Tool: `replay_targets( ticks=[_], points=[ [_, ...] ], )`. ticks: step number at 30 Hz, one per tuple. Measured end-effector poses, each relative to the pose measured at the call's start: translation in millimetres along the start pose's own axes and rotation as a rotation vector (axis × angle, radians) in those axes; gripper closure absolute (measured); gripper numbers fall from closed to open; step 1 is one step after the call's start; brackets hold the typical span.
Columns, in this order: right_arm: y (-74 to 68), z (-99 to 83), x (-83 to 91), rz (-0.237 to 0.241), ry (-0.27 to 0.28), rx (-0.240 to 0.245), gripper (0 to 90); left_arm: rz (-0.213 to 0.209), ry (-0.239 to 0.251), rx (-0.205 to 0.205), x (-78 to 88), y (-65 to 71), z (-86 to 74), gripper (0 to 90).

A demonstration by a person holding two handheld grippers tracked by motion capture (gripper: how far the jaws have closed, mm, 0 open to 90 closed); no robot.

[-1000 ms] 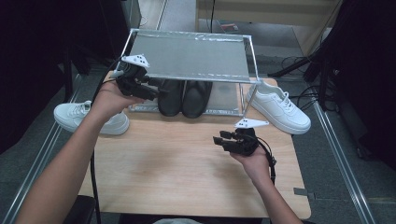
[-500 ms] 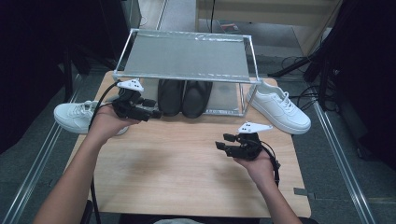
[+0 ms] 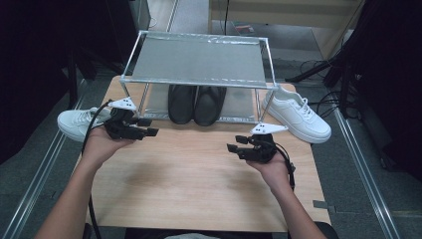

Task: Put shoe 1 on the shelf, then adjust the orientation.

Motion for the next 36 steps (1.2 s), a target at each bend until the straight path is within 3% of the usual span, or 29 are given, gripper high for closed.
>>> replay_targets(
  ticks=[4,7,17,29,31,36],
  points=[
    [5.0,0.7,-1.9,0.002,-0.001,-0.017,49.0,0.032,-0.008,0.038,7.1,-10.2,-8.9,49.8],
    [8.0,2.9,-1.2,-0.001,0.004,-0.018,49.0,0.029,-0.009,0.088,12.6,-16.9,-15.3,51.2],
    [16.8,2.5,0.0,-0.013,0.002,-0.029,48.5,0.081,0.003,0.13,22.1,-43.0,-28.4,51.7],
    [12.8,-1.0,-7.0,-0.012,-0.035,-0.009,48.4,0.174,-0.002,0.176,34.0,-74.2,-41.2,52.2],
    [12.3,-2.7,-6.5,-0.015,-0.051,-0.004,48.3,0.186,-0.005,0.187,33.1,-78.6,-42.3,52.3],
    [13.6,-7.8,-4.0,-0.032,-0.053,-0.01,47.7,0.167,-0.055,0.219,17.8,-88.4,-48.0,56.0]
  ],
)
Point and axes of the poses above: each handheld gripper's, and its own axes: x roughly backward along the jaws, z roughly out of its top, y roughly to its right, the point moved 7 cm from there along -x, roughly forward along the jaws, and after that the axes turned 3 degrees about z, right-handed, at the moved point
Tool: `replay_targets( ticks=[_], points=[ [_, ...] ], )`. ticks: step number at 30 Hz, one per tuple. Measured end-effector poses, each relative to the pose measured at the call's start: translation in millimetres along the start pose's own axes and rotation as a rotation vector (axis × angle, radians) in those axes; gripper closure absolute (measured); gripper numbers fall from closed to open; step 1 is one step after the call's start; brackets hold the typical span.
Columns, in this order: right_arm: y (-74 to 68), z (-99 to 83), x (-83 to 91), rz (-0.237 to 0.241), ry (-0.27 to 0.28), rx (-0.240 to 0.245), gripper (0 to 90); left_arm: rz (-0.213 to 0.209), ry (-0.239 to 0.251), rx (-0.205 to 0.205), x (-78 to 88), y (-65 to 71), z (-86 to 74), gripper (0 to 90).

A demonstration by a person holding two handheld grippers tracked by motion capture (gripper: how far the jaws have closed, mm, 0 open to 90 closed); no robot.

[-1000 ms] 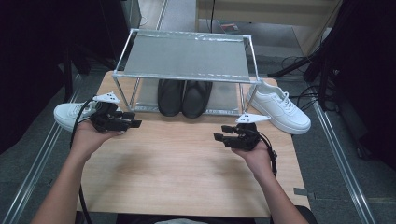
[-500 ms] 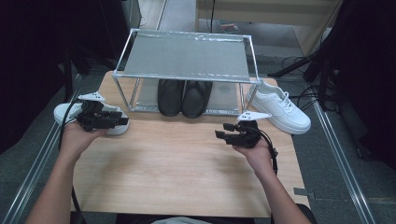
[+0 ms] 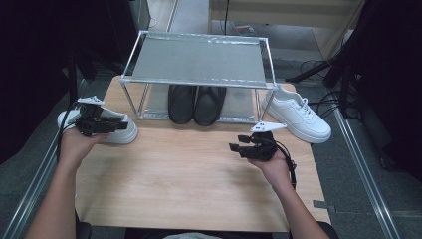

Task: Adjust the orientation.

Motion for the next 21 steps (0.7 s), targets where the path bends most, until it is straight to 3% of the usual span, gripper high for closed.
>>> replay_targets(
  ticks=[3,7,12,16,18,19,21],
  points=[
    [-0.5,-2.6,2.6,-0.001,0.001,-0.003,47.8,-0.005,-0.044,0.017,-13.6,-3.8,-4.4,58.3],
    [-2.7,-4.5,5.8,-0.011,0.005,0.003,47.9,-0.004,-0.078,0.032,-25.9,-7.6,-8.0,68.8],
    [-3.4,-6.8,3.9,-0.021,-0.002,-0.001,47.6,-0.014,-0.089,0.031,-33.8,-7.2,-8.9,68.9],
    [-5.4,-10.1,0.9,-0.023,-0.024,0.007,47.7,0.044,-0.141,-0.041,-42.1,-3.1,-9.8,69.2],
    [-6.3,-10.6,0.8,-0.019,-0.028,0.006,48.2,0.087,-0.184,-0.108,-48.5,0.2,-11.2,71.8],
    [-6.6,-10.8,0.9,-0.016,-0.03,0.004,48.2,0.102,-0.189,-0.115,-50.4,1.6,-10.5,72.1],
    [-6.8,-11.0,1.0,-0.011,-0.027,-0.002,48.3,0.073,-0.189,-0.082,-49.1,-0.7,-10.2,73.5]
  ],
)
Point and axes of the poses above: each handheld gripper's, and its own axes: x roughly backward along the jaws, z roughly out of its top, y roughly to its right, the point moved 7 cm from there along -x, roughly forward along the jaws, and after that the axes turned 3 degrees about z, right-handed, at the moved point
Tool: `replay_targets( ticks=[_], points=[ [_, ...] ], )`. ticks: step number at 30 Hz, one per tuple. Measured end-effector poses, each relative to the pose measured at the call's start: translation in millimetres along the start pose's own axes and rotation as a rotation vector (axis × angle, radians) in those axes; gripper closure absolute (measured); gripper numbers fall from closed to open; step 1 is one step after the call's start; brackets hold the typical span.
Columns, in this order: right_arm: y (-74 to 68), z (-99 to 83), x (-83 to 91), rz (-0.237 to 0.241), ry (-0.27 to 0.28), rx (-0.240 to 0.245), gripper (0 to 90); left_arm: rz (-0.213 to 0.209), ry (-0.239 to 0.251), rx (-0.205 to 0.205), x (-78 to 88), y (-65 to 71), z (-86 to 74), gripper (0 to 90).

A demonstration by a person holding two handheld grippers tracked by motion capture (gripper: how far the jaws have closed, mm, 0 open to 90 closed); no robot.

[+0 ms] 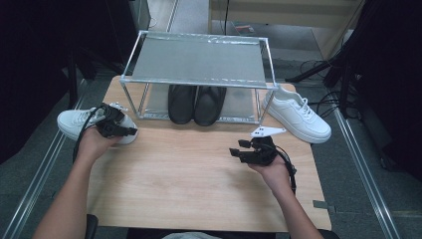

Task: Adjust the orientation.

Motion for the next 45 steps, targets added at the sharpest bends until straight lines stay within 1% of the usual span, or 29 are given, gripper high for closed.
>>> replay_targets(
  ticks=[2,6,10,14,17,18,20,21,23,24,25,26,27,28,29,32,35,36,39,44,45],
  points=[
    [0.1,-0.1,0.4,0.001,0.001,-0.001,48.3,-0.012,0.007,-0.001,0.2,0.0,-0.3,74.5],
    [0.5,-0.3,1.2,-0.001,0.001,-0.005,48.4,-0.01,0.003,-0.005,2.2,0.2,-0.3,75.3],
    [0.6,-0.3,0.5,0.001,0.001,-0.006,48.4,-0.022,0.014,0.005,7.0,-0.3,-0.2,75.6],
    [-2.4,-0.6,0.1,0.006,-0.006,-0.001,48.3,-0.014,0.02,0.005,14.3,0.4,1.1,76.0],
    [-3.8,-0.6,-0.4,0.009,-0.007,0.001,48.2,0.006,0.03,0.008,20.5,1.2,2.9,76.0],
    [-4.0,-0.9,-0.6,0.009,-0.01,0.0,48.2,0.006,0.029,0.003,22.4,1.9,3.2,75.8],
    [-4.0,-0.9,-0.8,0.007,-0.011,-0.001,48.2,0.001,0.038,0.007,27.4,6.1,5.3,75.4],
    [-4.0,-0.8,-0.7,0.008,-0.011,0.0,48.1,-0.002,0.034,0.015,30.1,8.6,6.7,75.3],
    [-3.9,-0.4,-0.6,0.009,-0.008,-0.001,48.2,-0.011,0.026,0.006,33.9,14.3,8.9,74.8],
    [-3.7,-0.3,-0.7,0.008,-0.008,0.0,48.2,-0.004,0.023,-0.001,34.4,18.1,10.1,74.6],
    [-3.6,-0.4,-0.8,0.007,-0.009,0.001,48.2,-0.001,0.01,-0.018,34.7,23.2,11.3,74.5],
    [-3.4,-0.5,-1.3,0.005,-0.01,0.002,48.2,0.002,0.002,-0.026,35.1,26.9,12.1,74.6],
    [-3.4,-0.6,-1.5,0.004,-0.011,0.004,48.2,0.008,0.004,-0.038,36.0,32.4,14.2,74.6],
    [-3.6,-0.7,-1.5,0.003,-0.013,0.004,48.2,0.008,0.001,-0.051,37.2,35.1,15.3,74.8],
    [-3.6,-0.7,-1.5,0.003,-0.013,0.003,48.2,0.004,0.004,-0.054,39.2,39.5,17.0,74.9],
    [-3.6,-1.0,-1.3,0.004,-0.015,0.0,48.2,-0.025,0.028,-0.06,45.3,55.5,21.1,75.0],
    [-3.1,-0.5,-1.3,0.005,-0.011,0.001,48.2,-0.044,0.02,-0.068,46.4,70.2,21.0,74.7],
    [-3.1,-0.3,-1.4,0.006,-0.011,0.001,48.2,-0.05,0.006,-0.072,46.1,75.0,20.4,74.7],
    [-3.4,0.7,-1.9,0.008,-0.01,0.002,48.2,-0.051,-0.01,-0.091,44.6,89.2,18.2,74.6],
    [-3.5,2.3,-4.6,0.014,-0.014,0.005,48.3,-0.06,-0.011,-0.13,45.7,111.4,14.7,74.6],
    [-3.4,2.7,-5.6,0.015,-0.016,0.01,48.3,-0.059,-0.005,-0.134,45.9,116.8,14.7,74.6]
  ],
)
Point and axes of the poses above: each handheld gripper's, and its own axes: x roughly backward along the jaws, z roughly out of its top, y roughly to its right, the point moved 7 cm from there along -x, roughly forward along the jaws, and after that the axes turned 3 degrees about z, right-handed, at the moved point
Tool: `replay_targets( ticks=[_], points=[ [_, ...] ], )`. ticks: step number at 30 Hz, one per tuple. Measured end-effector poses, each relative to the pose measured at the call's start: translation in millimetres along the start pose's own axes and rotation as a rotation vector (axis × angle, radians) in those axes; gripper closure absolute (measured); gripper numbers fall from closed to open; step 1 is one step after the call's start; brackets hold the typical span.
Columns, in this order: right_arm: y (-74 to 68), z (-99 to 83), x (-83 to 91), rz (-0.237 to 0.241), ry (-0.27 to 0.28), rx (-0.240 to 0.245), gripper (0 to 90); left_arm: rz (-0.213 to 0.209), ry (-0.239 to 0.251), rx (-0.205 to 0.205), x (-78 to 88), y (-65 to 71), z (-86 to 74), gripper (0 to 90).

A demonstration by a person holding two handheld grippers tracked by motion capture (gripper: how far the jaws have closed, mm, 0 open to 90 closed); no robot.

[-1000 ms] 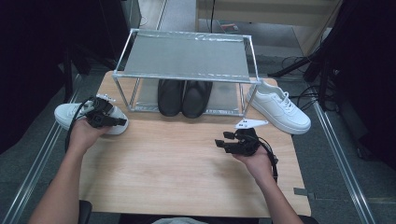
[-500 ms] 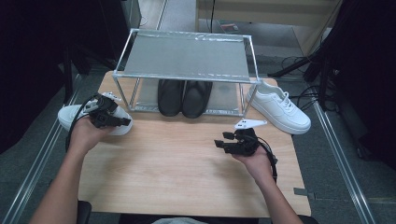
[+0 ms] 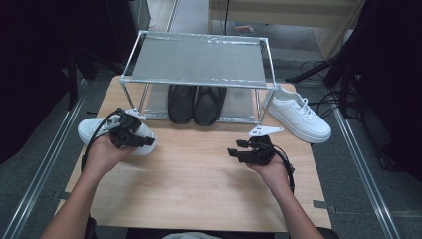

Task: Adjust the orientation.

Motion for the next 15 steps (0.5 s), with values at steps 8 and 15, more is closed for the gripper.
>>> replay_targets(
  ticks=[8,15],
  points=[
    [-2.6,4.2,-7.5,0.013,-0.01,0.011,48.4,-0.063,0.021,-0.072,1.8,45.5,9.6,74.3],
    [-4.1,4.1,-11.5,0.011,-0.029,0.016,48.4,-0.099,0.002,-0.171,-10.1,87.3,18.1,74.4]
  ],
)
Point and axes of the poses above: each handheld gripper's, and its own axes: x roughly backward along the jaws, z roughly out of its top, y roughly to its right, the point moved 7 cm from there along -x, roughly forward along the jaws, and after that the axes turned 3 degrees about z, right-handed, at the moved point
